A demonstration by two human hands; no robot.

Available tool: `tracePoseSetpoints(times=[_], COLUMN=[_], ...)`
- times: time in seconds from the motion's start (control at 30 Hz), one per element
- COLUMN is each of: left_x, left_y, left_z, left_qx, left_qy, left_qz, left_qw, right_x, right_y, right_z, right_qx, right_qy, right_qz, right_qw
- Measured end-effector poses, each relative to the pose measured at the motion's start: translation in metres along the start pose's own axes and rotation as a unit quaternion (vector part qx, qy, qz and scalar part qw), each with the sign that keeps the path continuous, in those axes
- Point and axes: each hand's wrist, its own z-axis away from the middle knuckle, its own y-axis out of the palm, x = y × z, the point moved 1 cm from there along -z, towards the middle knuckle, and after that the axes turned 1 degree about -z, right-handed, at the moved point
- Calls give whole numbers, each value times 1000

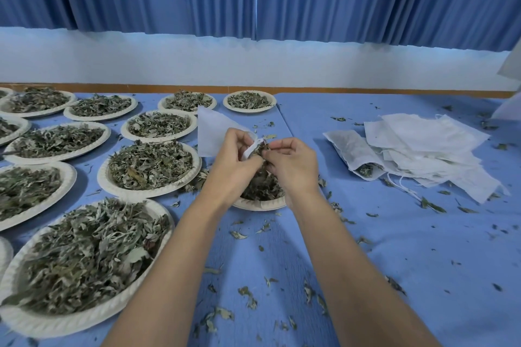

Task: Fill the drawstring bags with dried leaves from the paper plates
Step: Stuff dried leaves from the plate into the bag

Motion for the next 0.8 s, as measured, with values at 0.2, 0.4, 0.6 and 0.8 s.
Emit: tracePoseSetpoints(times=[0.2, 0.4, 0.6, 0.8], left_x=[2, 5, 6, 7], left_y=[-3, -9, -11, -15], left_z=[-2, -4, -3, -5], left_qx=[-8, -83, -110, -66], left_qy=[31, 40, 44, 32], left_qz=[-84, -144, -144, -74], left_qw=[996, 985, 982, 995], right_x=[1, 11, 20, 10], right_y=[0, 3, -3, -17], right_z=[3, 7, 3, 1], right_qx=[-22, 57, 116, 69], right_qy=[-6, 33, 40, -107], right_qz=[23, -2, 24, 104], right_qw=[999, 998, 992, 986])
